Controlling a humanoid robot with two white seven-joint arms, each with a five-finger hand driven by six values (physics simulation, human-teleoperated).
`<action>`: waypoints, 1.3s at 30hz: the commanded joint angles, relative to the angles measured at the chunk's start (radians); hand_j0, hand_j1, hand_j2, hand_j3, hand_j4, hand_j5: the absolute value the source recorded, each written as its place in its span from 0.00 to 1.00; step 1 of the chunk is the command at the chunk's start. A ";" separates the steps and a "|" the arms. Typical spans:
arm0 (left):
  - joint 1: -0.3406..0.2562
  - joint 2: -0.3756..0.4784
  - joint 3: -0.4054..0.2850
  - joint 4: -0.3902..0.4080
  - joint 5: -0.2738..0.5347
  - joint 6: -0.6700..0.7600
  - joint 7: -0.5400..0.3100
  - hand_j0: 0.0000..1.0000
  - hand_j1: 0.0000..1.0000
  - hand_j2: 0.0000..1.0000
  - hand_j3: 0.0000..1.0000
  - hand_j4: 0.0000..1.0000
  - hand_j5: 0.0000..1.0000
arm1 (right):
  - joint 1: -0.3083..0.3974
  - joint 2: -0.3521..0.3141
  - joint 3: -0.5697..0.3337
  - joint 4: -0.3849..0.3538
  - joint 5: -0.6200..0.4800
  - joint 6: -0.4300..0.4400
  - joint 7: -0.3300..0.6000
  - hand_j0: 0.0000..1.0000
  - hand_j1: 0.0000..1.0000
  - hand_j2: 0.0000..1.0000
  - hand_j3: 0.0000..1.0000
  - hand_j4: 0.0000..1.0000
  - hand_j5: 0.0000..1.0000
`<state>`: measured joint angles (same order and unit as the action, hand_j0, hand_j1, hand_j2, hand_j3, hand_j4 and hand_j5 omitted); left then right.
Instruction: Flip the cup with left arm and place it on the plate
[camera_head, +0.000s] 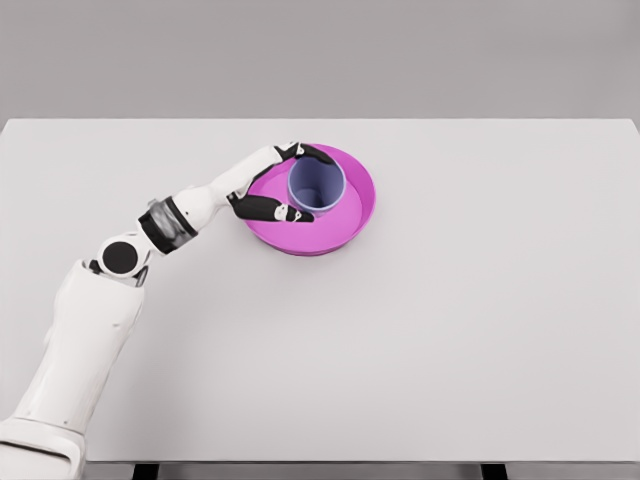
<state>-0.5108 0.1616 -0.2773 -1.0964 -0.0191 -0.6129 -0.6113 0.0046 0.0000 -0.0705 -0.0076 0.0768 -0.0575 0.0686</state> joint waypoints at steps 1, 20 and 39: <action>-0.003 -0.010 0.000 0.027 0.007 0.002 0.000 0.70 0.70 0.70 0.70 0.70 0.70 | 0.000 0.000 0.000 0.000 0.000 0.001 0.000 1.00 1.00 1.00 1.00 1.00 1.00; -0.037 -0.065 -0.002 0.145 -0.012 0.002 0.000 0.71 0.71 0.71 0.71 0.71 0.71 | 0.000 0.000 0.000 0.000 0.000 0.001 0.000 1.00 1.00 1.00 1.00 1.00 1.00; -0.043 -0.053 0.013 0.153 -0.010 0.002 0.000 1.00 1.00 1.00 1.00 1.00 1.00 | 0.000 0.000 0.000 0.000 0.000 -0.001 0.000 1.00 1.00 1.00 1.00 1.00 1.00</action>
<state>-0.5584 0.1058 -0.2674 -0.9416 -0.0375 -0.6125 -0.6111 0.0046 0.0000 -0.0705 -0.0077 0.0768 -0.0572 0.0687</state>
